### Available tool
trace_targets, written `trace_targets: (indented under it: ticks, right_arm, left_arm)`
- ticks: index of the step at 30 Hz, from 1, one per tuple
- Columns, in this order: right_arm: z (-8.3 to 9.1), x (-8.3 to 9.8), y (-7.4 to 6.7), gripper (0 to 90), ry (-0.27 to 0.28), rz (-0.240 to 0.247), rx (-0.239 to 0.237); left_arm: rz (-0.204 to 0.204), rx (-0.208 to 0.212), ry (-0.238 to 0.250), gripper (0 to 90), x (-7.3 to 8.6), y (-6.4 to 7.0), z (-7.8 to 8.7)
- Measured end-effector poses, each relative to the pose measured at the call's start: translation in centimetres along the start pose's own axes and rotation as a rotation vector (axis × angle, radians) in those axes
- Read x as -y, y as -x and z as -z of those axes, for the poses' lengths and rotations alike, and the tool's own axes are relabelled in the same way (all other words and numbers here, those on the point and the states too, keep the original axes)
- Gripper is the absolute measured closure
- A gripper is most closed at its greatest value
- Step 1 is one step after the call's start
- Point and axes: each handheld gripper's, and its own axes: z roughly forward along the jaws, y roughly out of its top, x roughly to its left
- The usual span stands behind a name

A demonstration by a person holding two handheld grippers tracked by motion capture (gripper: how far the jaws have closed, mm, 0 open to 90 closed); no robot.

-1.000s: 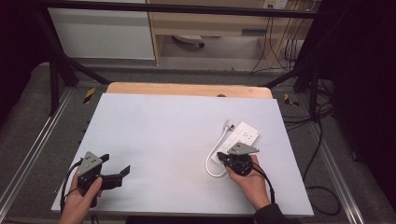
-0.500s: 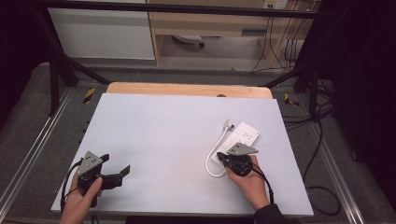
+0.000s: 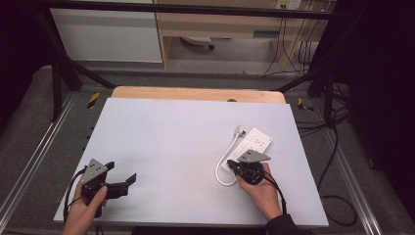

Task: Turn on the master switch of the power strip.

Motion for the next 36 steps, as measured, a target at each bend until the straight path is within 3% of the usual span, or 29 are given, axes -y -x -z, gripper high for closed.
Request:
trace_targets:
  ticks: [36]
  right_arm:
    - [-0.03,-0.3,-0.16,90.0,-0.034,-0.018,-0.005]
  left_arm:
    - [-0.003,-0.004,-0.009,6.4,0.04,-0.06,-0.02]
